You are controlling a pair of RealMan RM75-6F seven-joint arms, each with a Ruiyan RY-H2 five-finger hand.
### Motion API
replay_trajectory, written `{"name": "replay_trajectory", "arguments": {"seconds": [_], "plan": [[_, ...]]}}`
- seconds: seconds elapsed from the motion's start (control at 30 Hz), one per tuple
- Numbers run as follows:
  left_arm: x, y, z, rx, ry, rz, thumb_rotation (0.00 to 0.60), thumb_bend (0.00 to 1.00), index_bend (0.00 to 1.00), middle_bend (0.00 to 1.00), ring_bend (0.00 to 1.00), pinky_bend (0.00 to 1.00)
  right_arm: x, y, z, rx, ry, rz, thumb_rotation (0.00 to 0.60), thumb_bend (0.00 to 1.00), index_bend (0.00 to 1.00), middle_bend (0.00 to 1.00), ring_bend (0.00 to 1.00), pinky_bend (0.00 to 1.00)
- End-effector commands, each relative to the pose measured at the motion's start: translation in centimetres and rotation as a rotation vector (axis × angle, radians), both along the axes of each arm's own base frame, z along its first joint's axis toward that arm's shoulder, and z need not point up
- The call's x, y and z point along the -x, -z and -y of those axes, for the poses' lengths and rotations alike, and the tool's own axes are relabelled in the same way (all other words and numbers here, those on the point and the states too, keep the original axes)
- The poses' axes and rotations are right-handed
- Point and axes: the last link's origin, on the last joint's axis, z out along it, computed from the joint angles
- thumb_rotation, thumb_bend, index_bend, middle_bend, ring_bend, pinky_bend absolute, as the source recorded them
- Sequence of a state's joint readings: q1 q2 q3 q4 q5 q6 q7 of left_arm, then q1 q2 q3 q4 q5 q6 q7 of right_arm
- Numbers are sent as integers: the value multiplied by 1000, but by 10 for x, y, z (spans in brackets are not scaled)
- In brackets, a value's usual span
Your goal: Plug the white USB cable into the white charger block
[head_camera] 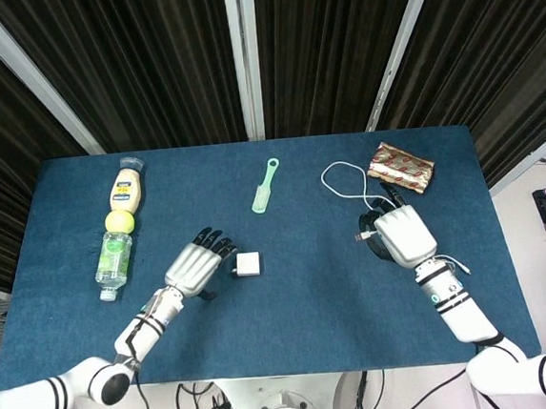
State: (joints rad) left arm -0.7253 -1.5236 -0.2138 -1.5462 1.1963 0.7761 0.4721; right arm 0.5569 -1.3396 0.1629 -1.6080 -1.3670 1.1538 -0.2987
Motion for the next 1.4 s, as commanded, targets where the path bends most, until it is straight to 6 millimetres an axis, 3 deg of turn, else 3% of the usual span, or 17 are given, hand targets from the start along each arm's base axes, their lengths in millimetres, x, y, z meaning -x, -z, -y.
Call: {"name": "replay_trajectory", "arguments": {"seconds": [0.03,0.2,0.5,1.4], "plan": [[-25,26,-17,8,-17,-13,600,104,210,135,46,6,4,-5,-1,8,11,3,600,378,629,527,272,68],[-31,40,-22,4,-80,-45,600,136,237,143,46,15,12,-8,-4,7,32,7,600,378,630,521,272,68],[-31,41,-17,36,-152,-74,600,160,290,159,58,20,20,-7,-5,0,47,16,600,379,632,516,272,68],[-46,47,-27,60,-55,-22,600,156,347,307,166,19,33,-7,-10,8,93,20,600,384,636,518,272,67]]}}
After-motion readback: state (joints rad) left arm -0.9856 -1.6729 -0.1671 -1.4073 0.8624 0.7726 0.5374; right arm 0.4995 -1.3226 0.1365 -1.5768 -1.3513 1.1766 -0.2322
